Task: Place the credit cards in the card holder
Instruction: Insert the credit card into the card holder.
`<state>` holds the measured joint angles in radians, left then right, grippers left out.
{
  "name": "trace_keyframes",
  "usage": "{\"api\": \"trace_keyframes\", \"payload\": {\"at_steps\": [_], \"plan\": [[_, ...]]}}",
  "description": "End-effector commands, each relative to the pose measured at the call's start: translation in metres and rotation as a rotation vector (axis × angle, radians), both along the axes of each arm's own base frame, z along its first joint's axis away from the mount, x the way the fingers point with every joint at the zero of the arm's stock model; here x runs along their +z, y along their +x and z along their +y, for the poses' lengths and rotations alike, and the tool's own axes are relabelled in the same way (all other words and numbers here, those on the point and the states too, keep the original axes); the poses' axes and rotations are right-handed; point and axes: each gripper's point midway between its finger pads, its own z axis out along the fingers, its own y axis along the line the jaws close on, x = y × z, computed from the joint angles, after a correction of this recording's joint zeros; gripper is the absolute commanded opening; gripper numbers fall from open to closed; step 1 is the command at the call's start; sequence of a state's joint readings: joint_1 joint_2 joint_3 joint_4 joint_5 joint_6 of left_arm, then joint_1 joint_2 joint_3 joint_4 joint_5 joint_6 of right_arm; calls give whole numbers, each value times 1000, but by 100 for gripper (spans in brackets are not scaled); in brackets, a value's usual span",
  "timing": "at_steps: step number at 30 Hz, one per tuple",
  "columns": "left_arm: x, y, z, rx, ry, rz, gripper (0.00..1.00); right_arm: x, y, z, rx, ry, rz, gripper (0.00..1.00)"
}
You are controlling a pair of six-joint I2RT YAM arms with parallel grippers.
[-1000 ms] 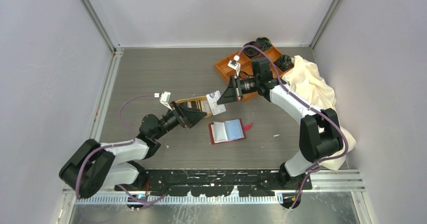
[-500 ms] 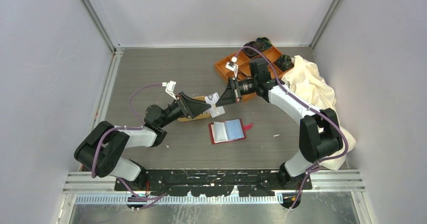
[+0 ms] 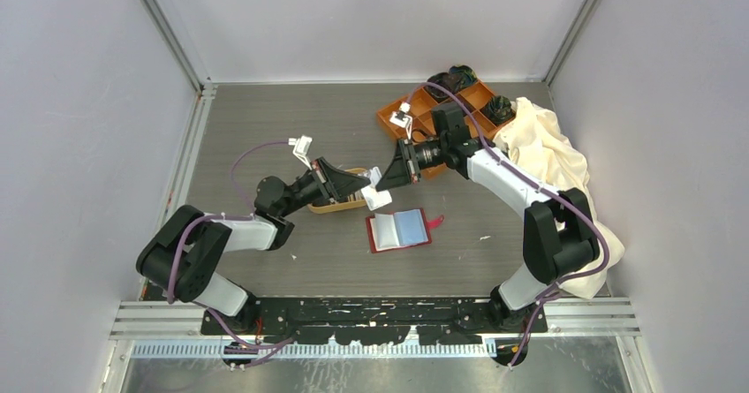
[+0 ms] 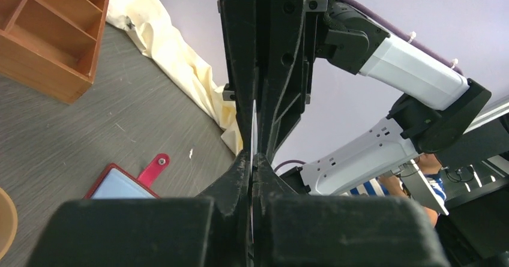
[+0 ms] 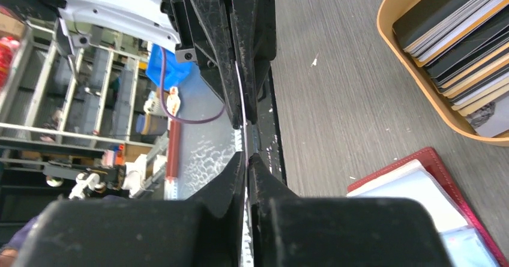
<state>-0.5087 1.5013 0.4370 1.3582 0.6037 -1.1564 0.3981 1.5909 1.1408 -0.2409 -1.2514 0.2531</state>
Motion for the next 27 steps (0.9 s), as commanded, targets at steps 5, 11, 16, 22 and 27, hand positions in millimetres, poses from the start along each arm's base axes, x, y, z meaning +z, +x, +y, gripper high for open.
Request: {"api": "trace_keyframes", "payload": {"at_steps": [5,11,16,22,27], "plan": [[3,-13,15,21,-20,-47,0,-6,-11,-25,139,-140,-385,47],[-35,-39,18,82,18,62,0,-50,-15,-65,251,-307,-820,62],[-64,-51,-2,140,144,126,0,-101,-42,-98,575,-299,-1232,91],[-80,-42,0,228,251,187,0,-135,-47,-105,710,-320,-1212,90],[-92,-36,-2,247,270,233,0,-159,-35,-110,776,-432,-1213,88]]}}
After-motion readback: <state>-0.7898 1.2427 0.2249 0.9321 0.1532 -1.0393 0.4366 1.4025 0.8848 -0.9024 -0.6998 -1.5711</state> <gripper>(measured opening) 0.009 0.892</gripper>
